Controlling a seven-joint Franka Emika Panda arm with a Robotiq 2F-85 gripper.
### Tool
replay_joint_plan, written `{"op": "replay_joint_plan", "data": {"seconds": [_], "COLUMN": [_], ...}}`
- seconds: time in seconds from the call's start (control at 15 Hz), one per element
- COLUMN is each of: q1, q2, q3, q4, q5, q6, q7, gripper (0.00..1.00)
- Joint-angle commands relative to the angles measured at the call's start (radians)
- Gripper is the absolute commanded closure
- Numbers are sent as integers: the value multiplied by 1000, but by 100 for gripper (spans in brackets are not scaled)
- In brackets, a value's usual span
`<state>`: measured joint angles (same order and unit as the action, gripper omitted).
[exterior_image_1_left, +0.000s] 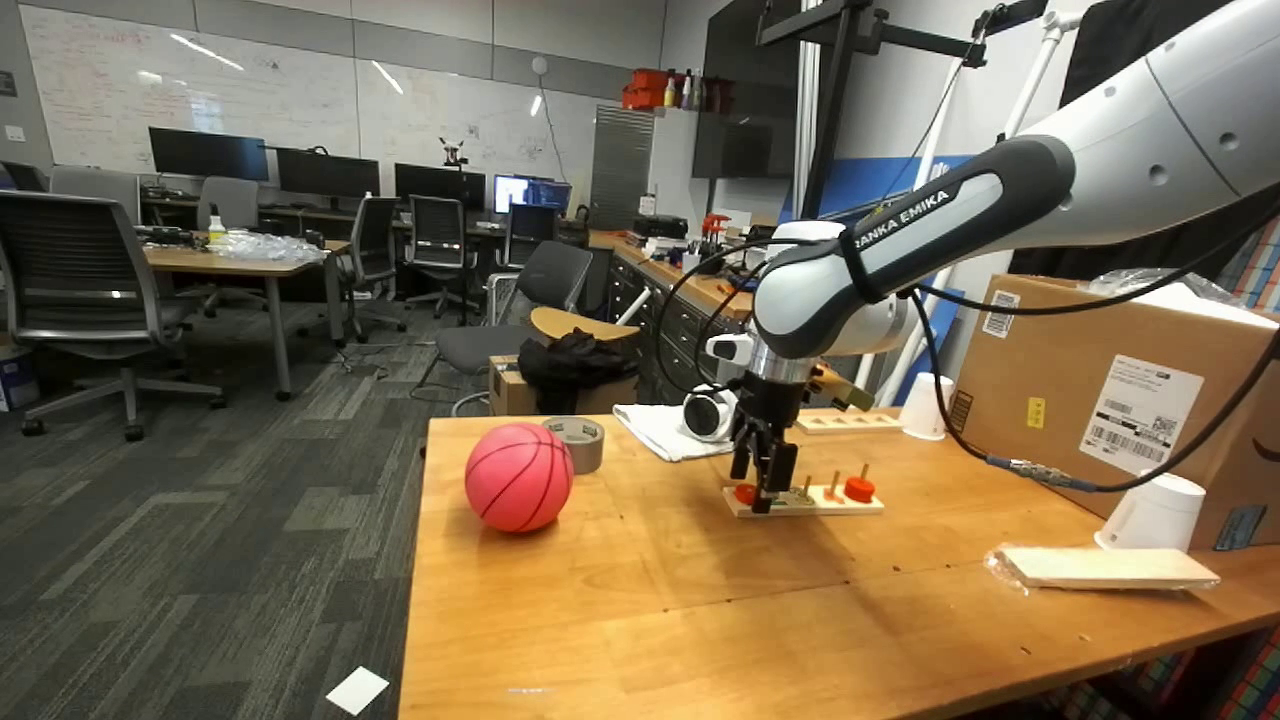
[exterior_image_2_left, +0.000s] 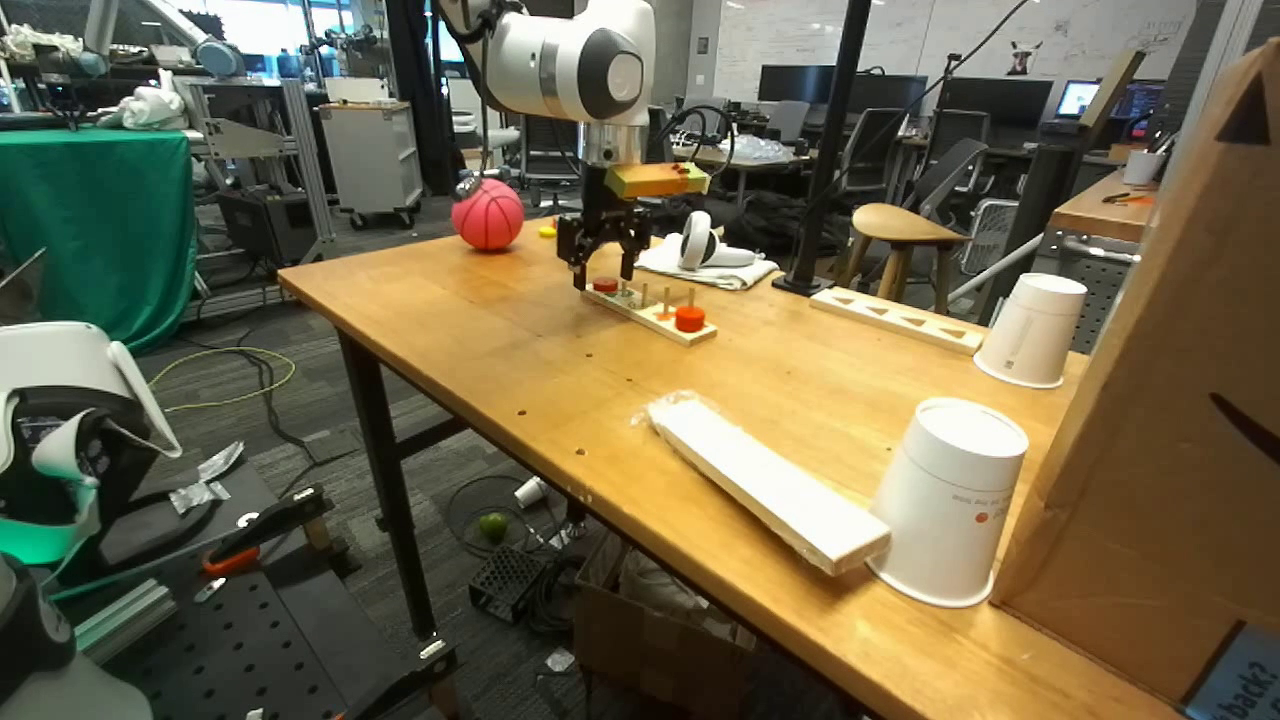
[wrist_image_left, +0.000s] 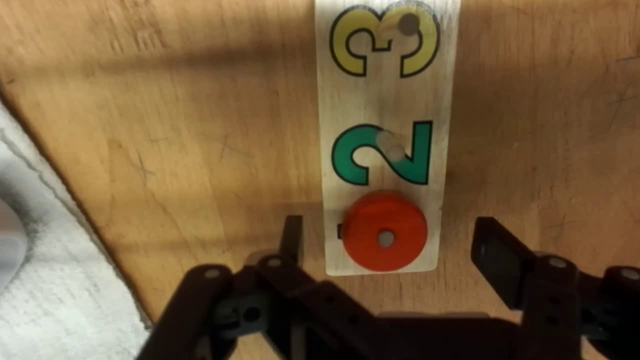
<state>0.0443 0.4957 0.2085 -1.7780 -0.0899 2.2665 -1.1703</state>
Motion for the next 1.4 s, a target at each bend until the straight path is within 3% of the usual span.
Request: {"op": "replay_joint_plan", "data": {"seconds": [0.0,0.2,0.47,1.33], "q1": [-1,0,3,3], "q2": [6,6,4,-46], "q3": [2,2,4,-35], "q4": [16,17,22,43], "q5": [13,12,11,-21], "q6": [5,4,2,-23], "q7": [-24,-27,-33,7], "gripper": [42,65,83,83]}}
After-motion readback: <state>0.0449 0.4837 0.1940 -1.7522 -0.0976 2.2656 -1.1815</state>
